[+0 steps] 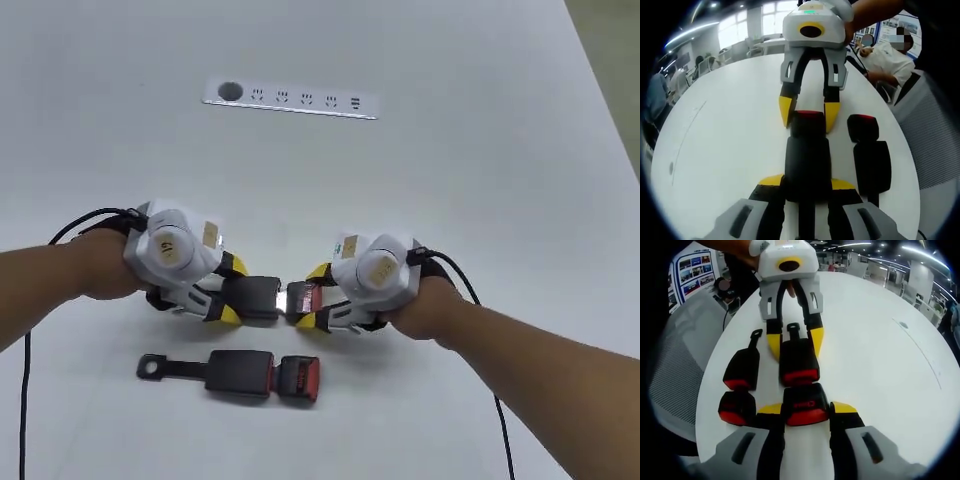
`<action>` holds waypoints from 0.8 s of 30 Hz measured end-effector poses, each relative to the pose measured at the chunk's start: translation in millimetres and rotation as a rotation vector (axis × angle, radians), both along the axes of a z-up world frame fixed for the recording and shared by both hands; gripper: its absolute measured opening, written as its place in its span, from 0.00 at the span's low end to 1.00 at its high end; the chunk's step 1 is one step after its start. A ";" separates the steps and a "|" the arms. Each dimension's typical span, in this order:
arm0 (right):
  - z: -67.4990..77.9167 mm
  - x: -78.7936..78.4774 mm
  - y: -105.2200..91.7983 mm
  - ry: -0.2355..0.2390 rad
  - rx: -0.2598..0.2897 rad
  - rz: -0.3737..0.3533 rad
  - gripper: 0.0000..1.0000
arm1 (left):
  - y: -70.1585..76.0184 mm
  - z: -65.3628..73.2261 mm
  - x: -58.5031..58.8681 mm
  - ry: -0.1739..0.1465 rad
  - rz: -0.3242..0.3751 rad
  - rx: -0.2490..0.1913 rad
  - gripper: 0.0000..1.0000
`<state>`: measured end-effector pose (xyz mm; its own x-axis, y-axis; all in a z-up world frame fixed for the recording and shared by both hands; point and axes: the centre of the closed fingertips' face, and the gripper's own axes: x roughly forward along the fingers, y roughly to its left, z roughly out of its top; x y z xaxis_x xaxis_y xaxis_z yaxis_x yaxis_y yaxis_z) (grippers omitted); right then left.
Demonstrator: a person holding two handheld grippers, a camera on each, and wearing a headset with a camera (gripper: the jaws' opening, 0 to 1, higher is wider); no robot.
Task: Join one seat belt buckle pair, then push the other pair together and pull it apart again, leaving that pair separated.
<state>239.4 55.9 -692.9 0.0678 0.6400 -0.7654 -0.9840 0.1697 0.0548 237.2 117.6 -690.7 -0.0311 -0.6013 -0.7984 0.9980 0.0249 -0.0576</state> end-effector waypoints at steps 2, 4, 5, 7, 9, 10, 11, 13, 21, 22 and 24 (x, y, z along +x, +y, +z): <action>-0.3 0.8 -1.1 0.002 -0.001 -0.002 0.33 | -0.2 0.0 0.0 -0.001 -0.003 0.004 0.33; -0.7 0.4 -1.3 0.004 0.000 -0.005 0.33 | -0.7 0.8 -0.5 -0.001 -0.002 0.004 0.33; -0.8 0.3 -1.4 0.005 -0.001 -0.005 0.33 | -0.7 0.8 -0.6 -0.001 -0.002 0.005 0.33; -0.4 -0.2 -1.6 0.004 -0.003 -0.007 0.33 | -1.1 1.4 -1.0 -0.002 -0.004 0.009 0.33; 0.7 -0.8 -1.7 0.005 -0.003 -0.011 0.33 | -1.1 1.4 -1.0 -0.002 -0.004 0.011 0.33; 0.8 -0.8 -1.8 0.005 -0.002 -0.012 0.33 | -1.0 1.4 -1.0 -0.002 -0.004 0.012 0.33; 0.8 -0.7 -2.2 0.006 -0.002 -0.013 0.33 | -1.2 1.3 -1.2 -0.005 -0.008 0.019 0.33; 0.4 -0.4 -2.9 0.004 -0.005 -0.008 0.33 | -1.6 1.7 -1.6 -0.010 -0.016 0.028 0.33; -1.0 1.4 -8.6 0.006 -0.015 -0.006 0.33 | -0.7 1.1 -1.0 -0.010 -0.027 0.038 0.33; -0.7 0.7 -7.9 0.005 -0.017 -0.006 0.33 | -0.6 0.9 -0.9 -0.010 -0.028 0.039 0.33; -0.9 0.8 -8.6 0.005 -0.023 -0.002 0.33 | -0.6 1.0 -1.1 -0.010 -0.029 0.042 0.33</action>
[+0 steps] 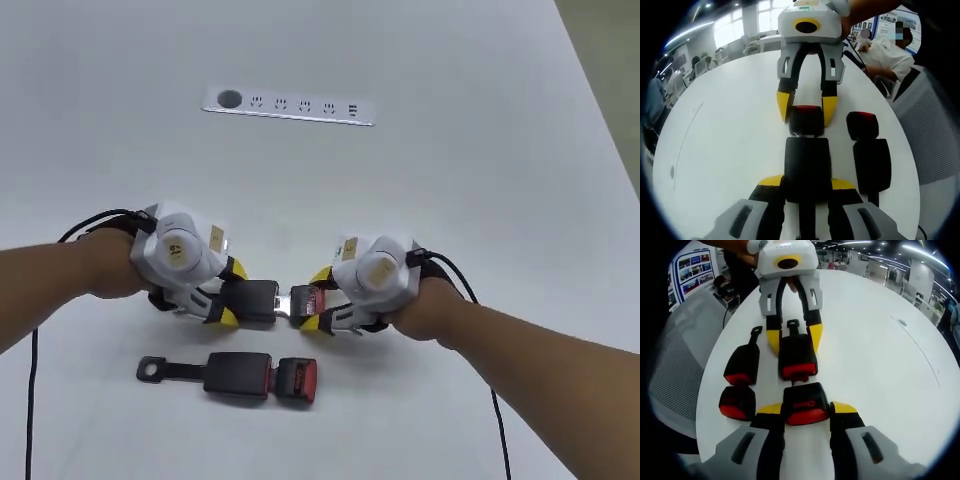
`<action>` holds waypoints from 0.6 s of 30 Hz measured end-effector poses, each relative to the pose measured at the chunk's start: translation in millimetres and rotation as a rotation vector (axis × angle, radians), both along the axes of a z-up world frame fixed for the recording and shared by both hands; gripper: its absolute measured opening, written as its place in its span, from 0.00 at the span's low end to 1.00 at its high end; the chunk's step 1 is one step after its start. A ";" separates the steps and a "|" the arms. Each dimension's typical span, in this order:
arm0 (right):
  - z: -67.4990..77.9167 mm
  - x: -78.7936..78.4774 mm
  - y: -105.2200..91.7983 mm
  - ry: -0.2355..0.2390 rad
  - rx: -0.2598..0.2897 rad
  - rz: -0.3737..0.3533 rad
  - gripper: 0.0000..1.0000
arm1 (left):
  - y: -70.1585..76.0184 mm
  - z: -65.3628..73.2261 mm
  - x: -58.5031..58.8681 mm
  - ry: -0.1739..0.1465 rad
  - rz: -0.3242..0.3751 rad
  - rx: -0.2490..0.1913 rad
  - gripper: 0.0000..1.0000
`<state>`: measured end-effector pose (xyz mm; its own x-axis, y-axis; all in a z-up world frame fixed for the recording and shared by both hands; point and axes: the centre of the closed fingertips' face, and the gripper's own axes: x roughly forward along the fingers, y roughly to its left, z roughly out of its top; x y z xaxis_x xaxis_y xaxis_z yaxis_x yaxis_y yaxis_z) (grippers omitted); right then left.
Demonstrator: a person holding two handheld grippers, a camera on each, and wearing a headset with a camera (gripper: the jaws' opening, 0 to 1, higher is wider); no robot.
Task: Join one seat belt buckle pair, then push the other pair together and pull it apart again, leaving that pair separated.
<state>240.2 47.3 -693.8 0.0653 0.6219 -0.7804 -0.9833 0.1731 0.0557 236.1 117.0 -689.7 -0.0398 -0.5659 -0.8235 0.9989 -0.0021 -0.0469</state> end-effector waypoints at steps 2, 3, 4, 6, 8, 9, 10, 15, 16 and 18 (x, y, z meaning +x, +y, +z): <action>-0.6 0.3 -4.1 -0.001 -0.005 0.002 0.33 | 0.0 0.1 -0.2 -0.001 -0.001 0.002 0.33; -1.0 0.9 -6.5 -0.002 -0.006 0.004 0.33 | 0.1 0.0 -0.1 -0.001 0.000 0.002 0.33; -1.3 0.8 -8.2 0.000 -0.004 0.001 0.33 | 0.1 0.0 0.0 0.000 0.002 0.001 0.33; -0.6 0.0 -8.8 0.004 0.011 -0.013 0.33 | -0.3 0.5 -0.5 0.001 0.004 0.004 0.33; 0.8 -2.4 -7.6 0.000 0.007 -0.010 0.33 | 0.0 0.3 -0.2 0.001 0.004 0.008 0.33; 0.5 -2.3 -7.9 0.000 0.007 -0.011 0.33 | 0.1 0.0 -0.1 0.001 0.007 0.008 0.33; 0.2 -2.2 -8.0 0.001 0.007 -0.011 0.33 | 0.1 -0.2 0.1 0.002 0.010 0.010 0.33; 0.0 -1.6 -11.7 0.006 0.019 -0.024 0.33 | 0.3 -1.0 0.5 0.002 0.015 0.020 0.33; 0.1 -1.9 -11.7 0.007 0.021 -0.025 0.33 | 0.5 -1.0 0.6 0.002 0.016 0.021 0.33; 0.0 -1.1 -12.8 0.005 0.019 -0.025 0.33 | 0.4 -1.0 0.7 0.004 0.018 0.025 0.33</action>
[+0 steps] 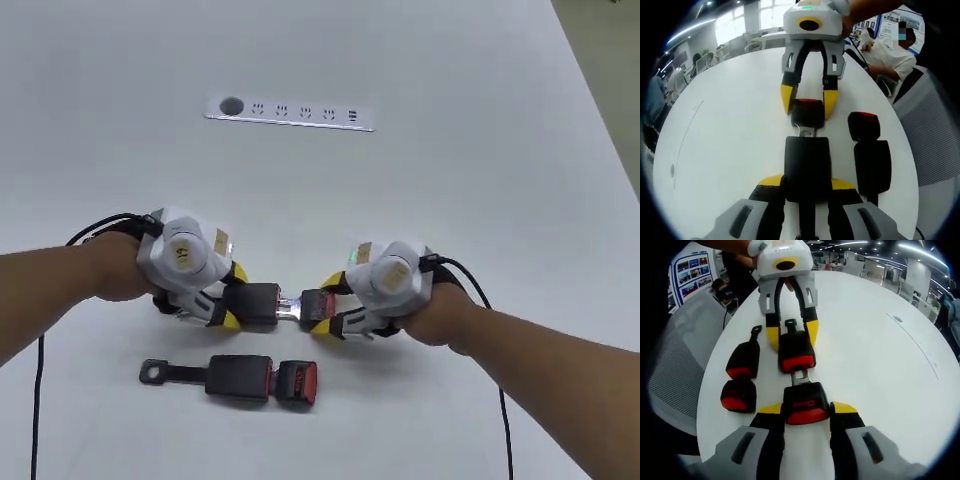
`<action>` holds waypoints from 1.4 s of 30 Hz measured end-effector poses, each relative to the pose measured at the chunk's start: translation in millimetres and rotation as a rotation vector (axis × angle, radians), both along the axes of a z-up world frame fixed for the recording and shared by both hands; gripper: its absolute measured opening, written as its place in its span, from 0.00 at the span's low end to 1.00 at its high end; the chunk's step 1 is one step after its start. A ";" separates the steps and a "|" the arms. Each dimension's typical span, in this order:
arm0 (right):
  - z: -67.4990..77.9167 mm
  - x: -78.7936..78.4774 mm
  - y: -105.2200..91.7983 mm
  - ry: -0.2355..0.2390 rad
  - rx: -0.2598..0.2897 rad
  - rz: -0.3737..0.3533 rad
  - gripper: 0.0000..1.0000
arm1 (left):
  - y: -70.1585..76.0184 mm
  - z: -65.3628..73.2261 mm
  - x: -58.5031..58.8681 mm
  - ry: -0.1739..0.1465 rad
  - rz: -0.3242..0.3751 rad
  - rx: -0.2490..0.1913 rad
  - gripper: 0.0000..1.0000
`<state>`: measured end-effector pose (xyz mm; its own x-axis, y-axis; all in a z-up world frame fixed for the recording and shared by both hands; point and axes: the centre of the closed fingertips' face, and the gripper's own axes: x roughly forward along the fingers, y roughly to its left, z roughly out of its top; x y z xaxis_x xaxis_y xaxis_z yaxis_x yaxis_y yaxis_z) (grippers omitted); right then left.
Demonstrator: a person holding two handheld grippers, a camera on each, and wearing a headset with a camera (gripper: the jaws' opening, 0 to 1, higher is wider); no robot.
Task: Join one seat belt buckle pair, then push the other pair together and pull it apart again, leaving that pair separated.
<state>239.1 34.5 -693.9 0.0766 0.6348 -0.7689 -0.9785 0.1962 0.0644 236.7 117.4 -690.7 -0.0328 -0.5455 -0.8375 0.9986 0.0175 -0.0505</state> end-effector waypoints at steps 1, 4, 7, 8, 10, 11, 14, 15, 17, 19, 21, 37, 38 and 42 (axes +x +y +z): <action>-0.1 -0.1 -1.7 -0.004 -0.006 0.006 0.33 | 0.0 0.0 0.1 0.000 0.000 0.001 0.33; 0.5 -0.8 -9.2 -0.004 -0.008 0.000 0.33 | 0.1 0.2 0.1 0.001 -0.002 0.006 0.33; 0.9 -0.6 -13.2 -0.005 -0.006 -0.003 0.33 | 0.3 0.1 0.3 0.002 -0.001 0.013 0.33; 1.0 -0.8 -14.2 -0.006 -0.006 -0.005 0.33 | 0.4 0.1 0.3 0.002 0.000 0.014 0.33; 1.2 -0.8 -19.1 -0.007 -0.008 -0.003 0.33 | 0.2 0.2 0.0 0.002 0.001 0.018 0.33; 2.0 -1.9 -21.9 -0.005 -0.008 -0.005 0.33 | 0.1 0.2 0.0 0.002 0.001 0.020 0.33; 4.0 -1.7 -30.2 -0.006 -0.002 -0.017 0.33 | 0.3 -0.2 0.3 0.003 0.002 0.024 0.33; 4.1 -1.7 -33.3 -0.007 0.001 -0.020 0.33 | 0.7 -0.8 0.6 0.003 0.003 0.024 0.33; 4.7 -2.2 -37.7 -0.007 0.004 -0.024 0.33 | 0.5 -0.3 0.2 0.003 0.005 0.025 0.33; 5.1 -1.2 -41.6 -0.008 0.002 -0.023 0.33 | 0.6 -0.3 0.3 0.004 0.006 0.027 0.33; 5.3 -1.3 -46.2 -0.008 0.002 -0.023 0.33 | 1.0 -0.8 0.7 0.004 0.004 0.028 0.33; 1.9 -3.3 -72.8 -0.009 0.009 -0.036 0.33 | 1.0 0.3 -0.1 0.010 -0.007 0.029 0.34; 1.1 -2.5 -74.6 -0.007 0.009 -0.038 0.33 | 0.9 0.3 -0.1 0.010 -0.007 0.029 0.34; -1.2 -2.3 -79.2 -0.009 -0.001 -0.045 0.34 | 0.7 0.6 -0.4 0.008 -0.008 0.030 0.34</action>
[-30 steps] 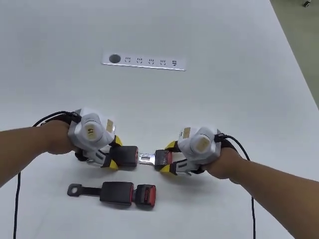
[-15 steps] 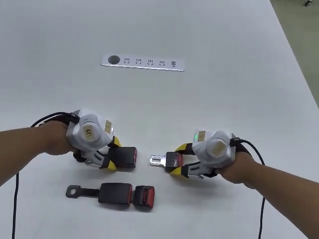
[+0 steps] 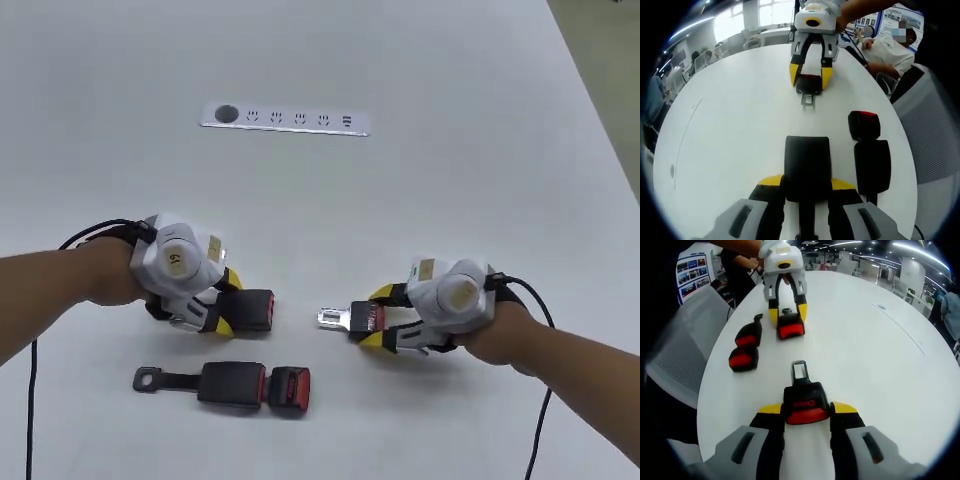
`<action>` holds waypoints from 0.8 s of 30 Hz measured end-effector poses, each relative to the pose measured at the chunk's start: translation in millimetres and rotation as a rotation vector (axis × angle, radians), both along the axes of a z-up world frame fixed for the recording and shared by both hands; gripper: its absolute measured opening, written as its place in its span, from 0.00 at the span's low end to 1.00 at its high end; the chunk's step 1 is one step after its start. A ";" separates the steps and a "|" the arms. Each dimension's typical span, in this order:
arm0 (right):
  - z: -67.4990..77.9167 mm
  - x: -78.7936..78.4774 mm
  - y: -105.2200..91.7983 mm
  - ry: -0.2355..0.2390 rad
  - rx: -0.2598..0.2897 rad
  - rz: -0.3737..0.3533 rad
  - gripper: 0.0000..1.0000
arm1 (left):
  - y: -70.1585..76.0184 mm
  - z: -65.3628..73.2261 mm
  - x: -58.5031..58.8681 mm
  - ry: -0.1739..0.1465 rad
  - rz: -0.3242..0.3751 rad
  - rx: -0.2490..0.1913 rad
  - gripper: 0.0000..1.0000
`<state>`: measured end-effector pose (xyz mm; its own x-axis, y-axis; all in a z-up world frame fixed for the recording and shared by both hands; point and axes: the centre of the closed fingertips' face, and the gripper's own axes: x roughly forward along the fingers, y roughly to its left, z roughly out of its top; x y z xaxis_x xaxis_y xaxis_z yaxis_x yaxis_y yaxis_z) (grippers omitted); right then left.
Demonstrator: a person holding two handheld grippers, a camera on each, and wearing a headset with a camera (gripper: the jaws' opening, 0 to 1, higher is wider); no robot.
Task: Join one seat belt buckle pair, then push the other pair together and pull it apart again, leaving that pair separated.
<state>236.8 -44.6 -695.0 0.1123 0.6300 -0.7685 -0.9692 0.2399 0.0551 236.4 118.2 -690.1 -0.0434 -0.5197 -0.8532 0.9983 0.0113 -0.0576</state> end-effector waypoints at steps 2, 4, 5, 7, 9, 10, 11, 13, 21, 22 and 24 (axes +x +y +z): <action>-1.0 0.4 -4.6 0.000 0.005 -0.014 0.34 | 0.2 -0.5 0.3 0.000 -0.001 0.000 0.34; -0.6 -1.8 -8.1 0.002 0.007 -0.020 0.34 | 0.6 -1.1 0.8 -0.001 -0.003 0.000 0.34; -0.2 -2.3 -9.0 0.004 0.007 -0.020 0.34 | 0.8 -1.3 0.8 -0.003 -0.006 0.001 0.34; -0.7 -0.7 -13.0 0.001 0.002 -0.018 0.34 | 0.8 -1.4 0.9 -0.005 -0.008 -0.001 0.34; -1.2 0.4 -18.6 0.000 -0.002 -0.027 0.34 | 0.5 -1.1 0.7 -0.006 -0.009 0.000 0.34; -1.3 0.5 -20.1 0.000 -0.002 -0.030 0.34 | 0.3 -1.1 0.7 -0.005 -0.010 0.000 0.34; -0.8 0.5 -22.0 -0.002 -0.003 -0.034 0.34 | 0.4 -1.1 0.6 -0.005 -0.012 0.000 0.34; 0.0 -0.9 -26.6 0.001 -0.002 -0.039 0.34 | 0.0 -0.4 0.1 -0.004 -0.016 0.001 0.34; -0.1 -0.4 -36.7 0.000 -0.004 -0.036 0.34 | 0.0 -0.2 0.0 -0.010 -0.029 0.004 0.34; -0.3 -0.5 -36.6 0.000 -0.005 -0.033 0.34 | -0.1 -0.1 0.0 -0.010 -0.026 0.003 0.34; 0.0 -1.4 -36.4 -0.002 -0.006 -0.031 0.34 | -0.2 0.1 0.1 -0.011 -0.025 0.002 0.34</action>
<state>235.4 -81.1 -695.0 0.1331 0.6216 -0.7719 -0.9614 0.2702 0.0518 236.5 118.0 -690.0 -0.0472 -0.5168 -0.8548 0.9988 -0.0133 -0.0471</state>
